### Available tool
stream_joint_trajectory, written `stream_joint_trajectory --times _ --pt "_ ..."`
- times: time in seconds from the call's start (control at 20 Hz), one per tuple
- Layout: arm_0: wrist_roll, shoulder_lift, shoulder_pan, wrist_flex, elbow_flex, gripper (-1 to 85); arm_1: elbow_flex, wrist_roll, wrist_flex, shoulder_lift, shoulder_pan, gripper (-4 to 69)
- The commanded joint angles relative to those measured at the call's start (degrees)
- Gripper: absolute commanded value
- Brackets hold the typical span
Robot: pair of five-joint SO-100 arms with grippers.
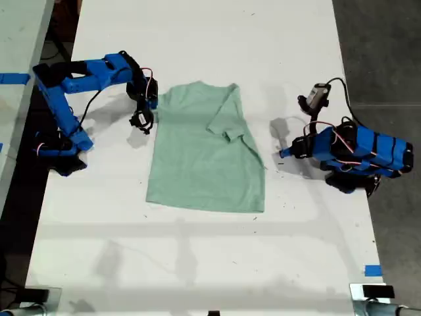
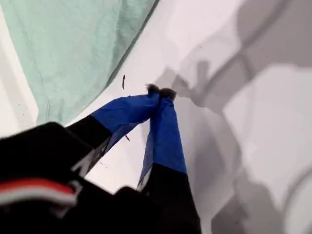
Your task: Fold t shirt
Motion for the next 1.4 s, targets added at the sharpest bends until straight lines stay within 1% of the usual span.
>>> stream_joint_trajectory --times 0.0,0.1,0.15,0.25,0.35,0.55,0.7,0.8,0.9,1.0,1.15,1.25,1.35 --pt "-3.34 3.25 -3.25 5.27 0.44 -0.3 2.55 0.09 0.35 0.62 -0.09 -2.1" --pt "-5.71 10.2 -2.64 7.38 0.18 -0.3 2.55 0.09 0.35 0.62 -0.09 -2.1" --pt "-6.86 13.8 -0.88 8.17 -1.49 -0.3 2.55 0.09 0.35 0.62 0.0 -2.1" --pt "-7.47 15.21 3.78 13.01 -10.72 -0.3 2.55 0.09 0.35 0.62 0.18 -2.1" --pt "-7.38 12.57 8.26 16.35 -21.45 -0.3 2.55 0.09 0.35 0.62 0.18 -2.1" --pt "-6.77 1.14 18.46 16.96 -40.25 -0.3 2.55 0.0 0.35 0.62 0.18 -2.1" --pt "-7.12 -9.84 24.87 13.97 -49.22 -0.3 2.55 -0.09 0.35 0.62 0.18 -2.1" --pt "-7.12 -16.17 27.07 12.83 -50.8 19.2 2.55 -0.09 0.35 0.62 0.18 -2.1" --pt "-7.47 -19.95 26.46 14.24 -50.71 23.3 2.55 -0.26 0.35 0.62 0.18 -2.1" --pt "-7.38 -18.63 24.79 17.31 -50.71 22.7 2.55 -0.26 0.35 0.62 0.18 -2.1" --pt "-8.09 -7.82 21.71 22.59 -49.39 19.3 2.55 -0.26 0.35 0.62 0.18 -2.1" --pt "-11.34 3.69 20.39 24.79 -43.86 16.3 2.55 -0.26 0.35 0.62 0.18 -2.1" --pt "-17.4 19.51 20.92 24.17 -31.03 7.9 2.55 -0.26 0.35 0.62 0.18 -2.1"
